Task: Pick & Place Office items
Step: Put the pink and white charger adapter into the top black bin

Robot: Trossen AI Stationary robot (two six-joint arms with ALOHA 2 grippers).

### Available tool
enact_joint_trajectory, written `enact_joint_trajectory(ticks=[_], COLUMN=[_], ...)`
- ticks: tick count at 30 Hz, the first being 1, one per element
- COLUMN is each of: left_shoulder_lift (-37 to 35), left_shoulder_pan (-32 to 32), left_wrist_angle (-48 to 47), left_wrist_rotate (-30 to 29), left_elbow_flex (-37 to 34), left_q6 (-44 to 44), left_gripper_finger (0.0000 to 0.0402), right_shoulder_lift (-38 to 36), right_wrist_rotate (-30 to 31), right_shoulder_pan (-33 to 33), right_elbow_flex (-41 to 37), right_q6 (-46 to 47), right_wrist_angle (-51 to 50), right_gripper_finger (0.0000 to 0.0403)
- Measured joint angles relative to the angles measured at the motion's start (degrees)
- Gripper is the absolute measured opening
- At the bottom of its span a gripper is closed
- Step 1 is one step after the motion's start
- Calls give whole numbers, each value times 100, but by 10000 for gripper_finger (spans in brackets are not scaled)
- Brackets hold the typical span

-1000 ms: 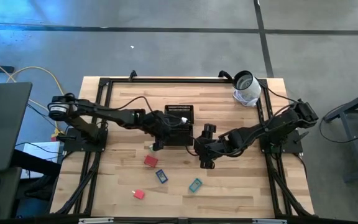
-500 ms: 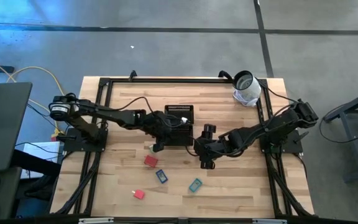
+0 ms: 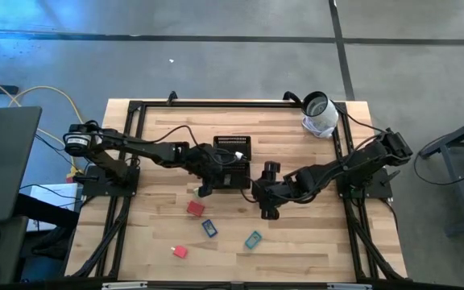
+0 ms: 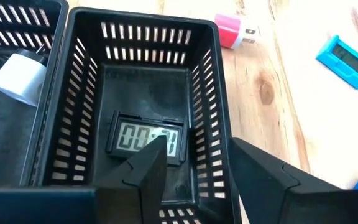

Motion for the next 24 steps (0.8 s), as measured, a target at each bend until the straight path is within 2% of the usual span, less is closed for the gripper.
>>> enact_joint_trajectory(ticks=[8,15,19,24], left_shoulder_lift=[-58,-605,-867,-916], left_shoulder_pan=[-54,-613,-1129,-1742], left_wrist_angle=[175,169,168,175], left_wrist_rotate=[139,143,-313,-1121], left_elbow_flex=[9,11,17,17], left_q6=[-151,-122,-84,-79], left_gripper_finger=[171,171,171,171], right_shoulder_lift=[-2,-2,-2,-2], right_wrist_rotate=[-626,-1145,-1291,-1785], right_shoulder_pan=[-196,-559,-709,-873], right_elbow_flex=[-58,-539,-796,-1014], right_q6=[141,259,256,115], right_wrist_angle=[-18,-32,350,968], right_gripper_finger=[259,259,259,259])
